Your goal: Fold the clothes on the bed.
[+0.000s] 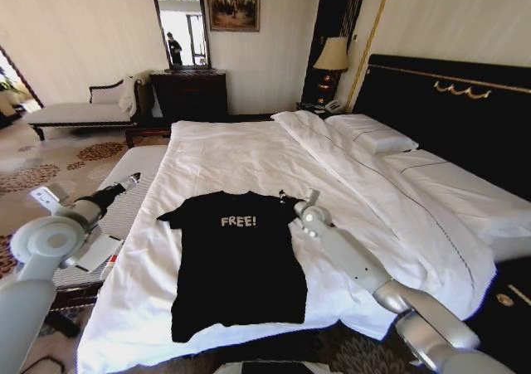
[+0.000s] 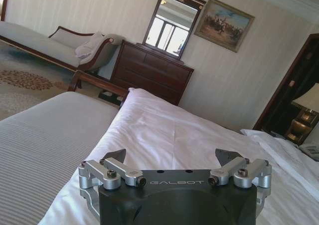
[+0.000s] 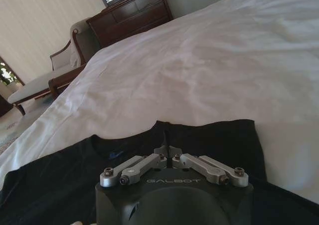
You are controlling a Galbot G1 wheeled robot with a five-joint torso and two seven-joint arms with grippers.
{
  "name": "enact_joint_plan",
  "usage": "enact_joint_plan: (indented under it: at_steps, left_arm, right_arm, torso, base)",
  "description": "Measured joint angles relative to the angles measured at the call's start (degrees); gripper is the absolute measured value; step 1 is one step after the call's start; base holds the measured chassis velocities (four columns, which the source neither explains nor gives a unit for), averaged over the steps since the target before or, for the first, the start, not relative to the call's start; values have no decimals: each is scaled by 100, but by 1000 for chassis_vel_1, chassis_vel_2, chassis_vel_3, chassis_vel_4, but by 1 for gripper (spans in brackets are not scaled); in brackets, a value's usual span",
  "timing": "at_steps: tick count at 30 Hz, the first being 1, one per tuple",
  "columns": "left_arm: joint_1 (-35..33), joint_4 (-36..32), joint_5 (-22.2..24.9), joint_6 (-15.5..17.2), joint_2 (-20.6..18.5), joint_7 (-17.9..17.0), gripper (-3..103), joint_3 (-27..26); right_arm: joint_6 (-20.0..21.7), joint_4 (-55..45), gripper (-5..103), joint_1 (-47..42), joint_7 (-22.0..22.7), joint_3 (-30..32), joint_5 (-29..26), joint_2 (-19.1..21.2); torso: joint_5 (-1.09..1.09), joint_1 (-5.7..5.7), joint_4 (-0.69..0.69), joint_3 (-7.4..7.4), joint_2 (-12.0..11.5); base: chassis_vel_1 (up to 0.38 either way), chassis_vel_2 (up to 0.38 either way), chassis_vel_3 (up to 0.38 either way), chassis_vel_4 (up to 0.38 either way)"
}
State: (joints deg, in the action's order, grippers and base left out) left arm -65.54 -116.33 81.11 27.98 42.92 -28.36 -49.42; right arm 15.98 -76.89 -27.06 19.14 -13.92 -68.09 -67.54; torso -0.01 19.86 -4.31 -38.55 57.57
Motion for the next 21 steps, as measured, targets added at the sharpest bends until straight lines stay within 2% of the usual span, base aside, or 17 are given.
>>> enact_joint_plan:
  at_steps: [2, 4, 9, 14, 17, 19, 20, 21]
  left_arm:
    - [16, 23, -8, -3, 6, 1, 100, 0]
    - [16, 27, -11, -3, 7, 1, 100, 0]
    - [30, 86, -49, -8, 15, 11, 100, 16]
    - [37, 126, -132, -8, 37, 25, 100, 68]
    - [-16, 198, -277, -21, 79, 75, 100, 147]
    - [-19, 215, -274, -21, 83, 77, 100, 154]
    - [-21, 295, -175, 12, 98, 75, 100, 178]
    - [-21, 366, -57, 50, 118, 60, 100, 197]
  right_arm:
    - [-7, 150, 0, 48, -2, -195, 132, -250]
    - [-10, 188, 0, 64, -3, -225, 147, -298]
    - [-122, 821, 0, 227, -109, -406, 442, -708]
    - [-158, 1001, -2, 243, -123, -413, 658, -796]
    - [-188, 876, 13, 189, -143, -373, 611, -767]
    - [-195, 826, 13, 178, -145, -358, 598, -752]
    - [-268, 535, 24, 119, -197, -246, 586, -652]
    - [-321, 284, 29, 74, -248, -116, 557, -552]
  torso:
    - [0, 0, 0, 0, 0]
    - [0, 1, 0, 0, 0]
    - [0, 0, 1, 0, 0]
    - [0, 0, -1, 0, 0]
    - [0, 1, -1, 0, 0]
    - [1, 0, 0, 0, 0]
    - [1, 0, 2, 0, 0]
    - [1, 0, 1, 0, 0]
  base:
    - [0, 0, 0, 0]
    - [0, 0, 0, 0]
    - [0, 0, 0, 0]
    - [0, 0, 0, 0]
    - [0, 0, 0, 0]
    - [0, 0, 0, 0]
    - [0, 0, 0, 0]
    - [0, 0, 0, 0]
